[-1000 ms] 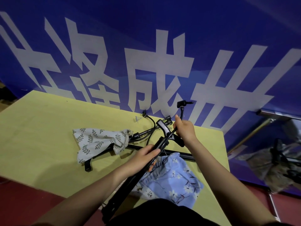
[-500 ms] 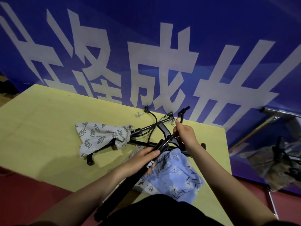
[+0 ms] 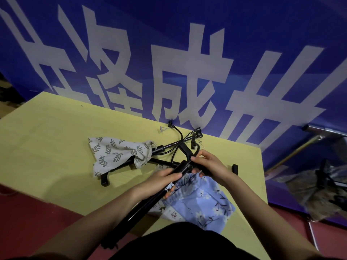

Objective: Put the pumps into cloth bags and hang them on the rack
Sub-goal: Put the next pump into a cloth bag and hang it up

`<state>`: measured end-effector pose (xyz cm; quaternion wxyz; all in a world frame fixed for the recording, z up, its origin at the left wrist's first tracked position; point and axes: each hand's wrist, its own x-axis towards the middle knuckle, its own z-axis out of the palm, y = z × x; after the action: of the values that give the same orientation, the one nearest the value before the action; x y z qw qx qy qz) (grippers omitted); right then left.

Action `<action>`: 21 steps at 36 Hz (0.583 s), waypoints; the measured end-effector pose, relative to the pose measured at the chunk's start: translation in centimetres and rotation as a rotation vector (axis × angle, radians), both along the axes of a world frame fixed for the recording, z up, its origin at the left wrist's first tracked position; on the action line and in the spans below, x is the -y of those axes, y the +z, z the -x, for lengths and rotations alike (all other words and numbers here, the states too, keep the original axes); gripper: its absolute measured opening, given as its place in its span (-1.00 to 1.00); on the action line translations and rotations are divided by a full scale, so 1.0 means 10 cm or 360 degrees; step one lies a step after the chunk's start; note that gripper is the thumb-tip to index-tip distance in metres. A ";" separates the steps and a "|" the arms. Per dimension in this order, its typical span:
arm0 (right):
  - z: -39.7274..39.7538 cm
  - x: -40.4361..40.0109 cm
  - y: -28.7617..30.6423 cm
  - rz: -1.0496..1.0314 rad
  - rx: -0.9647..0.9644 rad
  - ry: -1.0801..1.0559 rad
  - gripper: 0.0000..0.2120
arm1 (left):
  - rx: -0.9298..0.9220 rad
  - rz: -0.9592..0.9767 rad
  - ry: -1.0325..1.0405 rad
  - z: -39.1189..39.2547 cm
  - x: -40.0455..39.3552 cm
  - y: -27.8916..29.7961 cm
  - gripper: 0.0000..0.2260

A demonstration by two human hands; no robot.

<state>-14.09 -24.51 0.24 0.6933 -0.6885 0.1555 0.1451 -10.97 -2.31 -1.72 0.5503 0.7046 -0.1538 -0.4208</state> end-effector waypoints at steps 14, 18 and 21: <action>0.02 -0.04 0.03 0.0080 -0.0096 0.0142 -0.62 | 0.0097 -0.0130 -0.0097 0.00 0.03 0.11 -0.74; 0.04 -0.08 -0.04 0.0019 -0.0049 0.0080 -0.64 | 0.0001 -0.0118 -0.0102 -0.01 0.01 0.17 -0.71; 0.03 -0.11 -0.08 0.0012 -0.0040 0.0033 -0.64 | -0.0039 -0.0102 -0.0104 -0.04 -0.02 0.17 -0.65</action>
<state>-14.42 -23.42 -0.55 0.6871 -0.6908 0.1576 0.1605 -10.59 -2.08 -0.05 0.5151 0.7114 -0.1564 -0.4519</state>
